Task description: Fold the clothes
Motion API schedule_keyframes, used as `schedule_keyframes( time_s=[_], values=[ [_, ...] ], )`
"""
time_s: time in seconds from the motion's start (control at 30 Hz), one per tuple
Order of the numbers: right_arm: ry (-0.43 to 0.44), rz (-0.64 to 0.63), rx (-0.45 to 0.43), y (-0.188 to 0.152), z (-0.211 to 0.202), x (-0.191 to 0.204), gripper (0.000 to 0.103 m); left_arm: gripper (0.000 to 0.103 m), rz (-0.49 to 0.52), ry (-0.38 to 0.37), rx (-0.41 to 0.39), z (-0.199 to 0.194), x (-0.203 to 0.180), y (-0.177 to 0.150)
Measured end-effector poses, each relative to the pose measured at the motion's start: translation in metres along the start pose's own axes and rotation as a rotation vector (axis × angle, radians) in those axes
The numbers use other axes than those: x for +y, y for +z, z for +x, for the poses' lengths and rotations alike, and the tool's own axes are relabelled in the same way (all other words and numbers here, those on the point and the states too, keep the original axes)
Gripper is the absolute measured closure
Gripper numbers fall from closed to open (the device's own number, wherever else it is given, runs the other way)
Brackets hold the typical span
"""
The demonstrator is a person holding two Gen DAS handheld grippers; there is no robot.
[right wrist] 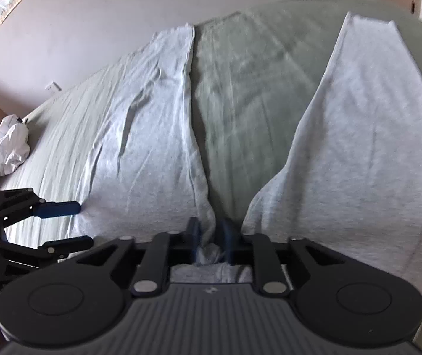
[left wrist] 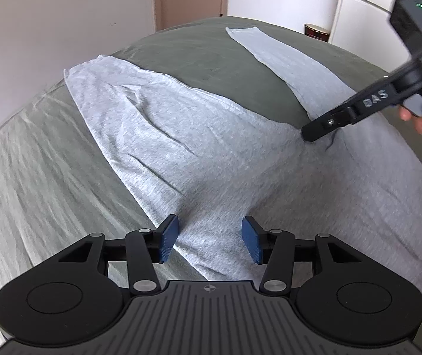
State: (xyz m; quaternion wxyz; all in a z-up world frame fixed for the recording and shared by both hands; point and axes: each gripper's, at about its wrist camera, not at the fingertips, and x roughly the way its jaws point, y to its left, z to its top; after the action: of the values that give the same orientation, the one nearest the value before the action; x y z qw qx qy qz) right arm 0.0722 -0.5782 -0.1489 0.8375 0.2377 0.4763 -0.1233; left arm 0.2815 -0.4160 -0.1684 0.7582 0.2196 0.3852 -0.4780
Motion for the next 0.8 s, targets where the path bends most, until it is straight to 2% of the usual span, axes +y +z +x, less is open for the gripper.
schedule_keyframes(
  time_s=[0.03, 0.1, 0.27, 0.37, 0.5, 0.53, 0.6, 0.8],
  values=[
    [-0.007, 0.0, -0.013, -0.001, -0.007, 0.002, 0.074, 0.057, 0.0, 0.004, -0.003, -0.002, -0.001, 0.001],
    [-0.022, 0.001, -0.037, -0.004, -0.02, 0.006, 0.06, 0.057, 0.001, 0.006, -0.012, -0.008, -0.004, 0.003],
    [-0.138, -0.009, -0.04, -0.018, -0.056, 0.024, 0.045, 0.056, 0.0, 0.009, -0.043, -0.029, -0.015, 0.011],
    [-0.165, 0.007, -0.045, -0.029, -0.075, 0.034, 0.035, 0.056, 0.0, 0.015, -0.048, -0.041, -0.023, 0.013],
    [-0.211, 0.025, -0.063, -0.047, -0.099, 0.047, 0.015, 0.056, -0.005, 0.034, -0.054, -0.063, -0.034, 0.014],
    [-0.222, 0.032, -0.065, -0.051, -0.106, 0.051, 0.013, 0.056, -0.008, 0.038, -0.055, -0.068, -0.035, 0.014],
    [-0.241, 0.05, -0.066, -0.059, -0.117, 0.056, 0.0, 0.054, -0.023, 0.055, -0.047, -0.081, -0.041, 0.014],
    [-0.315, 0.085, -0.085, -0.089, -0.151, 0.074, 0.0, 0.044, -0.057, 0.091, -0.05, -0.122, -0.055, 0.008]
  ],
)
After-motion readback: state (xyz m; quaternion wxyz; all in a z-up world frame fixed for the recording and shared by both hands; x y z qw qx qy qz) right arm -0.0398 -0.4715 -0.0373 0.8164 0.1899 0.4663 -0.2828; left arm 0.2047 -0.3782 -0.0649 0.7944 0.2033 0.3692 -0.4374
